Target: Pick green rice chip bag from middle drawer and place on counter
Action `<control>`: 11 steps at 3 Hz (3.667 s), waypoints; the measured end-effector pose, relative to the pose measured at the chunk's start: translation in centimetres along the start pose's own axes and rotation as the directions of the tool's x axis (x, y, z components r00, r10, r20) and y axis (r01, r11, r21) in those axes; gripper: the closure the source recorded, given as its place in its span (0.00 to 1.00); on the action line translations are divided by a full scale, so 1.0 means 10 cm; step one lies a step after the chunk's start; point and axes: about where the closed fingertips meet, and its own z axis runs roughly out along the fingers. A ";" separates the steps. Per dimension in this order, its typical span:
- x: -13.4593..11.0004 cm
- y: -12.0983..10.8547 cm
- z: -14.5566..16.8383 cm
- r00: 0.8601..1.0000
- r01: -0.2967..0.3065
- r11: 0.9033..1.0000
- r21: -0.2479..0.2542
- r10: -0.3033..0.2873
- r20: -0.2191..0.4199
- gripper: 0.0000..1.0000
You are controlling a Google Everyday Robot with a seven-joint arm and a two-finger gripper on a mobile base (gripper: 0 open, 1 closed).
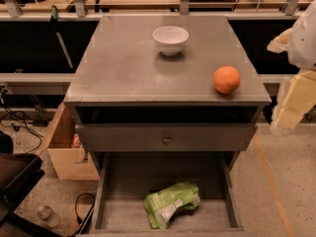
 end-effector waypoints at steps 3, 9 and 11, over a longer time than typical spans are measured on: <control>0.19 0.41 0.77 0.984 0.004 0.999 -0.041 0.004 0.177 0.00; -0.34 1.48 3.99 0.959 0.147 0.983 -0.112 -0.114 0.260 0.00; -0.74 1.37 4.90 0.953 0.193 0.975 -0.106 -0.160 0.259 0.00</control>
Offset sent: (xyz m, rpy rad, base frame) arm -0.0096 -0.0033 -0.1132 0.2540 -0.0207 0.0398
